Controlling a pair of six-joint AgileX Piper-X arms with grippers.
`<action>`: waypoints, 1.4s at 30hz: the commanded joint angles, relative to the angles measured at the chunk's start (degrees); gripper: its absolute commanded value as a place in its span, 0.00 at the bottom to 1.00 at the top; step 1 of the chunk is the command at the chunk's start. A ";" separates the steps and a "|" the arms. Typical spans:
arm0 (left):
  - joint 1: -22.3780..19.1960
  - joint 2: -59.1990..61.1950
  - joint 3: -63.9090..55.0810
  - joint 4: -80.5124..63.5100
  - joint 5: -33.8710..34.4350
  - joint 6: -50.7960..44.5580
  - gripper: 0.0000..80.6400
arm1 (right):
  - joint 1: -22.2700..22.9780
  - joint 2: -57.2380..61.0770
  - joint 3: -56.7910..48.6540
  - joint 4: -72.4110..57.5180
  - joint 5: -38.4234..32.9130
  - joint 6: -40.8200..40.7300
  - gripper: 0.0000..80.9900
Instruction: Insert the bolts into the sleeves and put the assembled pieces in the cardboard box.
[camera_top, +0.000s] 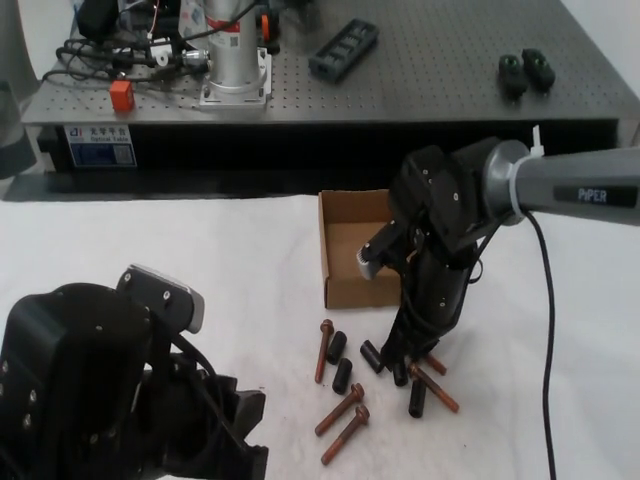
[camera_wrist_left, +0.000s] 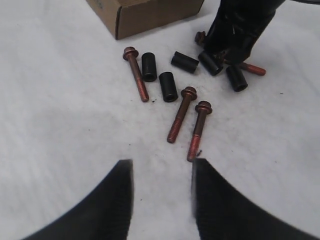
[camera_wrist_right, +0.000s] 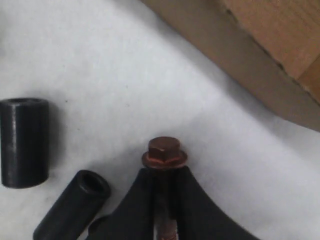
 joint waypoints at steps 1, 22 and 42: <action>0.14 0.87 -0.68 -0.72 0.85 1.48 0.35 | -0.80 1.16 -0.53 -2.64 -0.39 -0.40 0.01; -0.66 45.91 -47.78 30.69 7.72 16.74 0.35 | -13.92 -34.35 16.68 1.04 -10.69 8.04 0.01; -3.86 64.67 -66.62 43.52 2.70 16.74 0.35 | -14.06 -43.97 28.65 0.00 -10.69 10.87 0.01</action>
